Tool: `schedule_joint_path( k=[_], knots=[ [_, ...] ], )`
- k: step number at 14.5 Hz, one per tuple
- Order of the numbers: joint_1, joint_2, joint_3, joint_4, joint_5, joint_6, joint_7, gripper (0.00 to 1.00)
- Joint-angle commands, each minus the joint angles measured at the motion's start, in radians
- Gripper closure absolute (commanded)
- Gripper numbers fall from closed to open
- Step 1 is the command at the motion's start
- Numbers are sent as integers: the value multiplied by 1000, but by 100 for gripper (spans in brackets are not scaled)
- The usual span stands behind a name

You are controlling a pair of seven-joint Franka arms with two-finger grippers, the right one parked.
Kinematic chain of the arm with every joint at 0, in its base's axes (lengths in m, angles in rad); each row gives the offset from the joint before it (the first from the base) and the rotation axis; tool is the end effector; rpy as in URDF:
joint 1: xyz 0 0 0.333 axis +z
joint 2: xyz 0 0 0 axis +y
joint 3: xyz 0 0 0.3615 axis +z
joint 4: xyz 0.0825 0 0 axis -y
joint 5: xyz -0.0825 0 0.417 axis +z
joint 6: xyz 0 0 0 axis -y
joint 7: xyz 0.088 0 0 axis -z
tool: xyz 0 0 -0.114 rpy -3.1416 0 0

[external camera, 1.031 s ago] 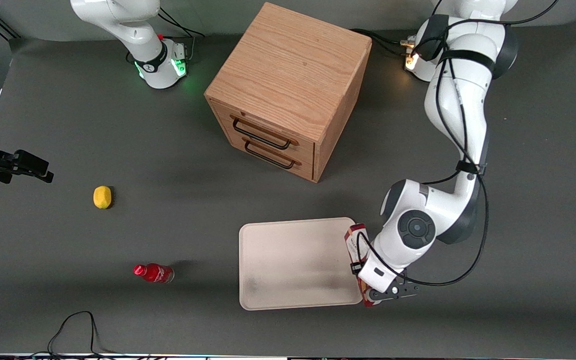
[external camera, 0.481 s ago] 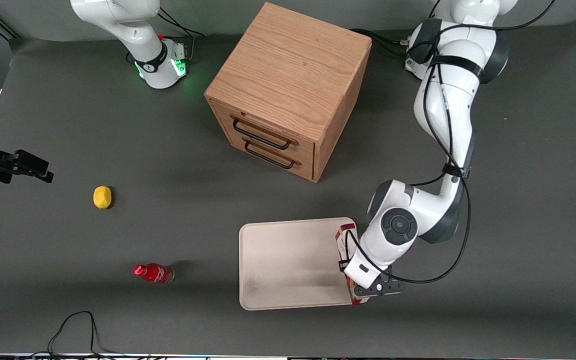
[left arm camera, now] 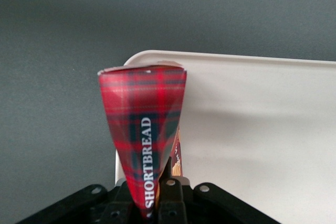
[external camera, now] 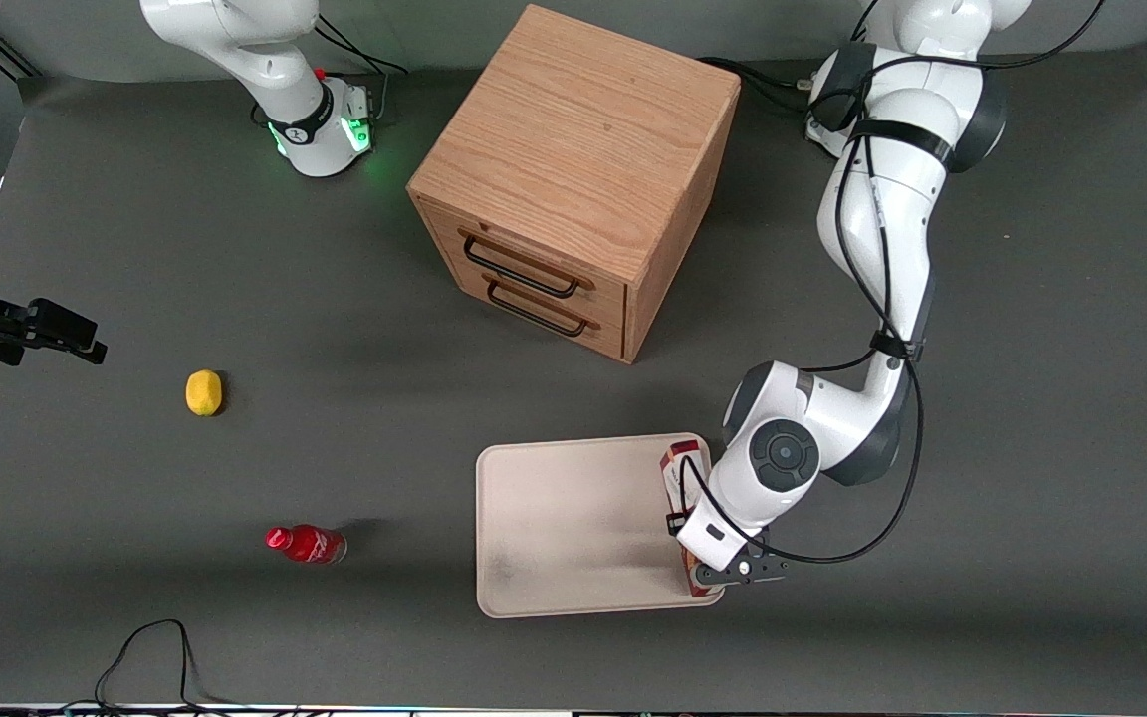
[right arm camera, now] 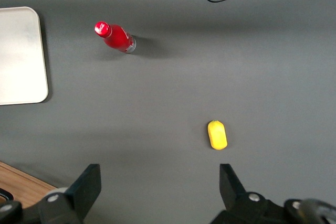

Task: Place red cookie box on tray
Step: 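Carry the box over the white tray and lower it onto the tray, then open the left gripper to release the box on the tray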

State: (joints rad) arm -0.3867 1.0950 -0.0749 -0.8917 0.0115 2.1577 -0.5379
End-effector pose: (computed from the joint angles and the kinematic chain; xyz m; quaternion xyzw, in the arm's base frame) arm 0.8008 -0.3652 0.2361 0.9942 0.0582 0.0633 0.0646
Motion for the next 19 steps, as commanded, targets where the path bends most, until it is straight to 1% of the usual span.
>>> schedule_joint_path(
  k=[1,5,7,9,11,14,16,18,19],
  knots=[
    [0,20,-5,19,-10,4,4,0],
    [-3,6,-5,17,-10,-24,-2,0],
    [-3,-26,-3,13,-8,-91,-2,0],
    [0,-50,-5,13,-13,-121,-5,0],
    [-1,-110,-3,-15,-8,-182,-43,0],
    [12,-237,-3,-61,-7,-343,-30,0],
    [26,-337,-5,-136,-7,-383,-24,0],
    [46,-467,-3,-302,-5,-360,-10,0],
    [61,-547,-3,-400,-5,-345,46,0]
  ],
)
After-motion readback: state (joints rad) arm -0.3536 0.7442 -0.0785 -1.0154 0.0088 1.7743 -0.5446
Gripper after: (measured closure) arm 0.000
